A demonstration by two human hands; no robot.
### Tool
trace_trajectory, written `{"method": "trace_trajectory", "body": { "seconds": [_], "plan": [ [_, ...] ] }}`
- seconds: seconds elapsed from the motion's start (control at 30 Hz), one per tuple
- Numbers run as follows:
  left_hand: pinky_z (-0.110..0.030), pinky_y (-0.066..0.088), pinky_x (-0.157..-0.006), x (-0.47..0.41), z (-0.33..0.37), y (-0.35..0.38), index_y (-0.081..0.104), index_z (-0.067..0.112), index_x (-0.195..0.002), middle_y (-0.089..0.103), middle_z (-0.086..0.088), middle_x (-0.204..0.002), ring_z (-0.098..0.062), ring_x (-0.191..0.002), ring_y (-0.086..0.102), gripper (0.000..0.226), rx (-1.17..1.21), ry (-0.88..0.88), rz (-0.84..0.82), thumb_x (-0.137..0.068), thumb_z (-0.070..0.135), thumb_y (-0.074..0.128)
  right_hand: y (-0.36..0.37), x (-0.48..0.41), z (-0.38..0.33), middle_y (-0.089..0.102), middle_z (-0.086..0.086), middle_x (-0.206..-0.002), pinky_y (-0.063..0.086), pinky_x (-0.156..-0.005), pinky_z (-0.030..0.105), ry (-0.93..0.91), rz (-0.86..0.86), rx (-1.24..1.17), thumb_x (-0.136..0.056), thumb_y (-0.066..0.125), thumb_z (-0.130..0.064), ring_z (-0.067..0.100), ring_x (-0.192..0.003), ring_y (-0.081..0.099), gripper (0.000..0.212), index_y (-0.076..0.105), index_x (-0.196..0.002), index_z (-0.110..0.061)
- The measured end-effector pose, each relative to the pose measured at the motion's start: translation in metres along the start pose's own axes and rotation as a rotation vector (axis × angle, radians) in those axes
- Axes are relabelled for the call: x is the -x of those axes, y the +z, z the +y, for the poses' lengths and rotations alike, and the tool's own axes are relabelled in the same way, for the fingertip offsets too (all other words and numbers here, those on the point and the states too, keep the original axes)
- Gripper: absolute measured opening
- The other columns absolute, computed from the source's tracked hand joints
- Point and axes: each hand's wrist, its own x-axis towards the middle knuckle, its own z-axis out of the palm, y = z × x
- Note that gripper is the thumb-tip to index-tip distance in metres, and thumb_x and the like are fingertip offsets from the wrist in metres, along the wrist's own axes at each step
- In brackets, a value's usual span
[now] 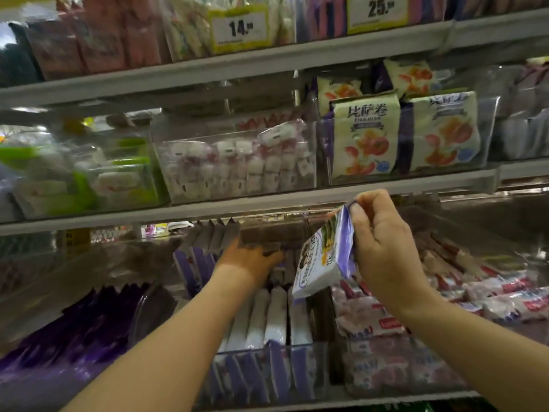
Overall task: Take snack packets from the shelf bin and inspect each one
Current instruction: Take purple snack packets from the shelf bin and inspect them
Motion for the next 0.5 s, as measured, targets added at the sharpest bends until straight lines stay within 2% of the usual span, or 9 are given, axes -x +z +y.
{"method": "trace_trajectory", "body": {
  "seconds": [0.03, 0.13, 0.2, 0.27, 0.37, 0.43, 0.5],
  "plan": [
    [-0.044, 0.022, -0.112, -0.006, 0.001, 0.003, 0.028, 0.039, -0.149, 0.038, -0.002, -0.154, -0.03, -0.141, 0.034, 0.052, -0.004, -0.025, -0.057, -0.1, 0.032, 0.043, 0.002, -0.001, 0.003, 0.053, -0.006, -0.067, 0.04, -0.053, 0.008, 0.002, -0.012, -0.006, -0.101, 0.041, -0.016, -0.004, -0.06, 0.052, 0.024, 0.042, -0.081, -0.029],
    [-0.044, 0.034, -0.104, -0.011, 0.004, 0.007, 0.027, 0.038, -0.149, 0.049, -0.008, -0.145, -0.034, -0.132, 0.045, 0.051, -0.002, -0.063, -0.101, -0.1, 0.029, 0.041, 0.006, -0.003, 0.009, 0.054, -0.003, -0.067, 0.041, -0.052, 0.014, 0.006, -0.044, -0.015, -0.101, 0.041, -0.018, 0.003, -0.06, 0.053, 0.021, 0.044, -0.082, -0.027],
    [-0.043, 0.035, -0.103, -0.013, 0.0, 0.008, 0.017, 0.038, -0.151, 0.047, -0.008, -0.147, -0.032, -0.132, 0.046, 0.054, -0.018, -0.062, -0.153, -0.102, 0.032, 0.038, 0.007, -0.003, 0.01, 0.055, 0.0, -0.065, 0.041, -0.05, 0.02, 0.014, -0.067, -0.038, -0.101, 0.041, -0.018, 0.012, -0.06, 0.053, 0.02, 0.045, -0.082, -0.026],
    [-0.044, 0.028, -0.109, -0.012, -0.002, 0.006, 0.012, 0.036, -0.153, 0.038, -0.006, -0.154, -0.03, -0.139, 0.037, 0.054, -0.05, -0.055, -0.189, -0.103, 0.038, 0.034, 0.008, -0.002, 0.008, 0.056, 0.002, -0.065, 0.041, -0.051, 0.024, 0.02, -0.085, -0.049, -0.1, 0.041, -0.019, 0.016, -0.06, 0.052, 0.019, 0.046, -0.083, -0.025],
    [-0.048, 0.01, -0.116, -0.007, 0.0, 0.004, 0.012, 0.031, -0.154, 0.023, 0.0, -0.161, -0.026, -0.147, 0.021, 0.056, -0.065, -0.03, -0.168, -0.103, 0.05, 0.024, 0.009, -0.002, 0.007, 0.055, 0.0, -0.065, 0.04, -0.051, 0.019, 0.009, -0.075, -0.037, -0.1, 0.042, -0.017, 0.008, -0.056, 0.05, 0.019, 0.045, -0.083, -0.024],
    [-0.052, 0.0, -0.116, -0.003, 0.001, 0.004, 0.011, 0.028, -0.154, 0.021, 0.0, -0.161, -0.025, -0.147, 0.02, 0.059, -0.064, -0.029, -0.186, -0.102, 0.052, 0.022, 0.011, -0.001, 0.007, 0.054, -0.003, -0.065, 0.04, -0.051, 0.017, 0.018, -0.073, -0.023, -0.101, 0.042, -0.017, 0.004, -0.056, 0.05, 0.017, 0.046, -0.084, -0.021],
    [-0.056, -0.008, -0.115, 0.003, 0.002, 0.004, 0.014, 0.026, -0.154, 0.025, -0.001, -0.159, -0.025, -0.145, 0.024, 0.06, -0.055, -0.034, -0.172, -0.101, 0.052, 0.025, 0.012, 0.0, 0.006, 0.054, -0.003, -0.068, 0.041, -0.055, 0.022, 0.036, -0.074, -0.015, -0.1, 0.041, -0.017, 0.006, -0.06, 0.052, 0.014, 0.048, -0.088, -0.016]
  ]
}}
